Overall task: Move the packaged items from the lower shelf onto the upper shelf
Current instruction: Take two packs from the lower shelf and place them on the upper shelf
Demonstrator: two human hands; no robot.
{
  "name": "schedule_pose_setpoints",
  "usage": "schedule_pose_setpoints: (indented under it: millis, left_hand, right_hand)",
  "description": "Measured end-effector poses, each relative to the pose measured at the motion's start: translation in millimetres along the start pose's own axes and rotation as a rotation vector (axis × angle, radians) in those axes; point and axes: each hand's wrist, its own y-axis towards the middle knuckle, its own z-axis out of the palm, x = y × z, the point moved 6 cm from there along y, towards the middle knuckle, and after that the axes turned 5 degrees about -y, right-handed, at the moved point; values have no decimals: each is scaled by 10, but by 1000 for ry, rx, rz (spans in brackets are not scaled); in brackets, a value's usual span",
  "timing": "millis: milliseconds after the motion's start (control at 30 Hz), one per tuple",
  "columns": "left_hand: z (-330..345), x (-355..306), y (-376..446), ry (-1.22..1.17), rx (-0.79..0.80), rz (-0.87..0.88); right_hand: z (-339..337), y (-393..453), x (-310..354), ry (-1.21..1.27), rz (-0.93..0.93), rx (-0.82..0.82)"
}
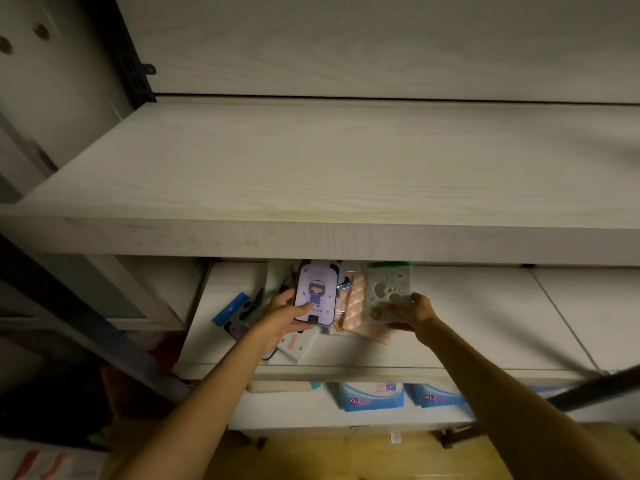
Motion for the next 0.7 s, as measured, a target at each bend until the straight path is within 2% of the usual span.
schedule_pose_setpoints:
  millis: [100, 367, 700]
  left_hand:
    - [72, 55, -21, -21, 44, 17]
    - [540, 341, -84, -31, 167, -24]
    - [1946, 750, -527, 60, 282, 18]
  right_hand:
    - [-56, -211, -50, 107, -22, 39]
    - [-520, -958, -317, 225, -46, -29]
    - [-1584, -1849, -770, 252, -150, -152]
